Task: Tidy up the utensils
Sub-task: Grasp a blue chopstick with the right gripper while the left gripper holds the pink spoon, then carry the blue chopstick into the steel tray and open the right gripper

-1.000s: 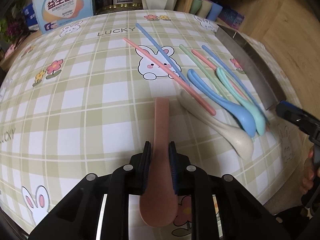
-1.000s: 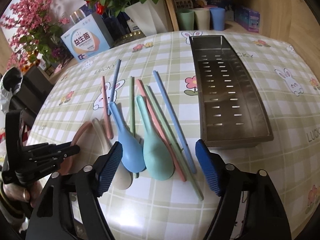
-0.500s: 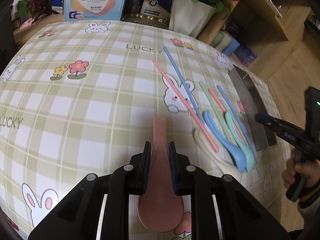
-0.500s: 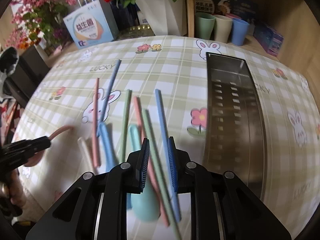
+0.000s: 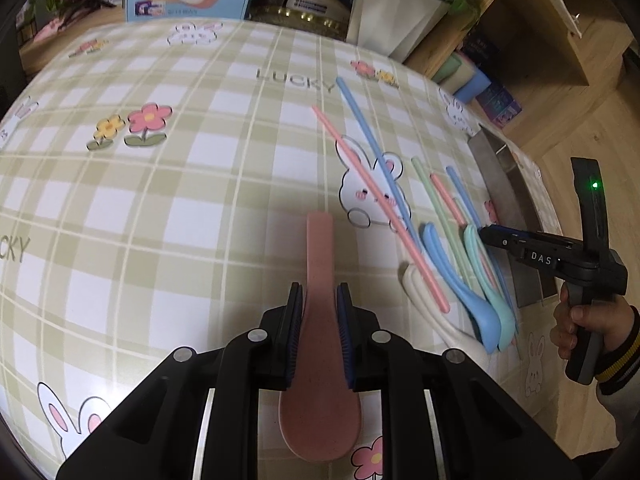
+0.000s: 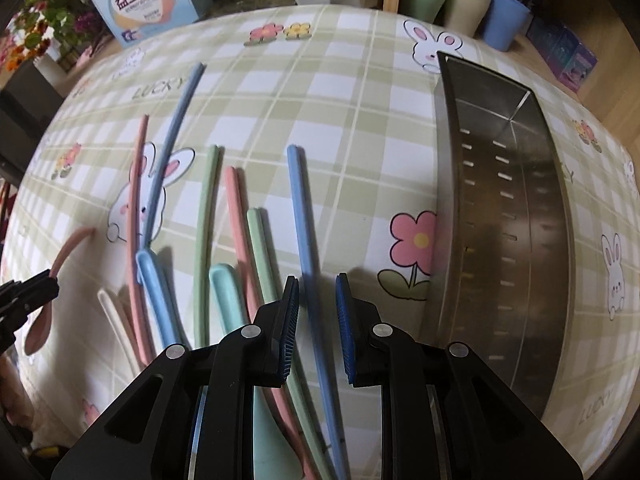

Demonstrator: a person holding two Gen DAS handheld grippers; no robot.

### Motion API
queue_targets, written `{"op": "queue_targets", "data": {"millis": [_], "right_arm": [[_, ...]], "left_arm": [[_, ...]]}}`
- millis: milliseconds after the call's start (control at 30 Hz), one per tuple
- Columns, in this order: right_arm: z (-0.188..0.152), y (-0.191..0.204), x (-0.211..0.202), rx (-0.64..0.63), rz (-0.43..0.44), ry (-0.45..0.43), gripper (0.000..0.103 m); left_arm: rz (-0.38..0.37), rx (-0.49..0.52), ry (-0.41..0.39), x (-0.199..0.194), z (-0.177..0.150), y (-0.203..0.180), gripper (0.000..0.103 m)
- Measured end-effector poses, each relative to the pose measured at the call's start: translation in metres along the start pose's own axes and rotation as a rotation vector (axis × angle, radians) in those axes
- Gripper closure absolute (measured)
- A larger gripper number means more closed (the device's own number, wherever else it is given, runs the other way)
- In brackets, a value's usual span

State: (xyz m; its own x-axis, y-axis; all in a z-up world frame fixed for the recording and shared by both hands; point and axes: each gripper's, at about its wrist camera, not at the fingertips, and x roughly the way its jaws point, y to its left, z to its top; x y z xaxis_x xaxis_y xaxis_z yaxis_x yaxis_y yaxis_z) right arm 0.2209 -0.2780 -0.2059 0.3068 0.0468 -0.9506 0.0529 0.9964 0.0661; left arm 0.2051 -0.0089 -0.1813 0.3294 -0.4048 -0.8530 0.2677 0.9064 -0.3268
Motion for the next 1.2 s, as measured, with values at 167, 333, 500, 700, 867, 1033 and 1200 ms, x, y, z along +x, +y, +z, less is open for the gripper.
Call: {"op": "queue_targets", "data": {"millis": [167,333,500,700,867,1033,1200], "right_arm": [[-0.001,0.006,0.000,-0.016,-0.002,-0.003,0.096],[-0.006,0.007,-0.002,-0.015,0.021,-0.018,0.096],[-0.011,0.006,-0.004,0.000,0.021,-0.045,0.096],[-0.012,0.006,-0.003,0.008,0.021,-0.065,0.096],[-0.014,0.006,-0.004,0.003,0.024,-0.080,0.096],[-0.015,-0.001,-0.004,0.033,0.073,-0.087,0.096],[-0.017,-0.009,-0.021,0.080,0.143,-0.145,0.097]], "left_arm": [[0.011,0.017,0.049,0.011,-0.001,-0.004,0.086],[0.032,0.035,0.068,0.019,0.003,-0.010,0.086],[0.049,0.051,0.070,0.023,0.009,-0.014,0.086],[0.063,0.067,0.067,0.027,0.015,-0.017,0.086],[0.086,0.086,0.063,0.029,0.016,-0.022,0.086],[0.100,0.071,0.059,0.027,0.016,-0.021,0.089],[0.104,0.046,-0.013,0.002,0.018,-0.023,0.089]]}}
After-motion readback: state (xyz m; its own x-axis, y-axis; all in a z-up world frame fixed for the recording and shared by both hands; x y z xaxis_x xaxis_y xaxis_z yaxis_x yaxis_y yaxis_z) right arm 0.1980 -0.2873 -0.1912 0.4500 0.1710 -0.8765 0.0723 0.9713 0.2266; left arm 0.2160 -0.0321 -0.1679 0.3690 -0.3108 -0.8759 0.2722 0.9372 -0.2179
